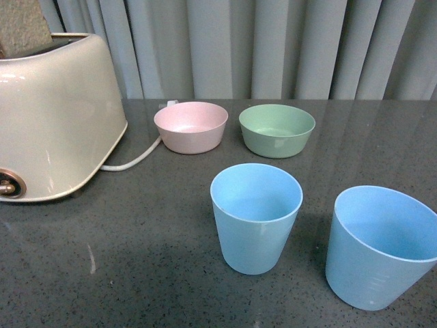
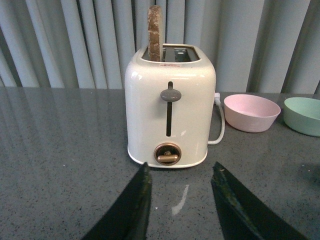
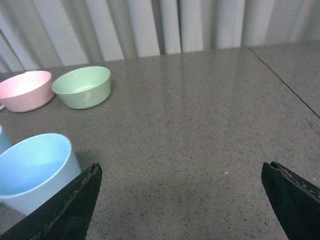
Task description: Stack blue cups with both arms
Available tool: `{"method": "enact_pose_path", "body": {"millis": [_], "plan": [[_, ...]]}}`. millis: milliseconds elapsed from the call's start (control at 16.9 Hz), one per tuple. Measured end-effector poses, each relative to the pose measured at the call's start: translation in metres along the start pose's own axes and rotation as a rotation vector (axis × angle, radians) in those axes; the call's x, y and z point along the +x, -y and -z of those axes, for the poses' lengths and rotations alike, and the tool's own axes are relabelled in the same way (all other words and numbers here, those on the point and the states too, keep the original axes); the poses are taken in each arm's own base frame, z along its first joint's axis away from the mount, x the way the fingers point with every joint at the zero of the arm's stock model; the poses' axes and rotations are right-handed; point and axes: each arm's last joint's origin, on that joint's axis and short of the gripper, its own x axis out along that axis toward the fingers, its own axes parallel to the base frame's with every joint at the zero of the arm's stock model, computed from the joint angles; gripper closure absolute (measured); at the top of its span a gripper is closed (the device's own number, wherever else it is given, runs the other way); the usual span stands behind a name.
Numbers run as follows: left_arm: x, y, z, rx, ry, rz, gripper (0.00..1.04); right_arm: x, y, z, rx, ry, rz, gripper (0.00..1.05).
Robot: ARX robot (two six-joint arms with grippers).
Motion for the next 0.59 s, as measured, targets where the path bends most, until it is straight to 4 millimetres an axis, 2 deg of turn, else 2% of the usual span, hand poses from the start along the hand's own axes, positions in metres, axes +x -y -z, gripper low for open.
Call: {"method": "enact_pose_path", "body": {"millis": [59, 118, 178, 237, 296, 415, 592], "plan": [[0.000, 0.000, 0.000, 0.000, 0.001, 0.001, 0.55, 0.009, 0.004, -0.021, 0.064, -0.014, 0.020, 0.07], [0.000, 0.000, 0.000, 0.000, 0.000, 0.001, 0.44, 0.016, 0.005, -0.053, 0.082, 0.042, 0.003, 0.07], [0.000, 0.000, 0.000, 0.000, 0.000, 0.000, 0.33, 0.024, 0.000, -0.086, 0.072, 0.097, -0.061, 0.07], [0.000, 0.000, 0.000, 0.000, 0.000, 0.001, 0.21, 0.036, -0.008, -0.113, 0.055, 0.079, -0.120, 0.07], [0.000, 0.000, 0.000, 0.000, 0.000, 0.001, 0.08, 0.054, -0.015, -0.121, 0.050, -0.023, -0.159, 0.07], [0.000, 0.000, 0.000, 0.003, 0.000, 0.001, 0.07, 0.084, -0.027, -0.115, 0.033, -0.244, -0.205, 0.07], [0.000, 0.000, 0.000, 0.003, 0.000, 0.001, 0.07, 0.100, -0.046, -0.091, -0.007, -0.466, -0.271, 0.07]]}}
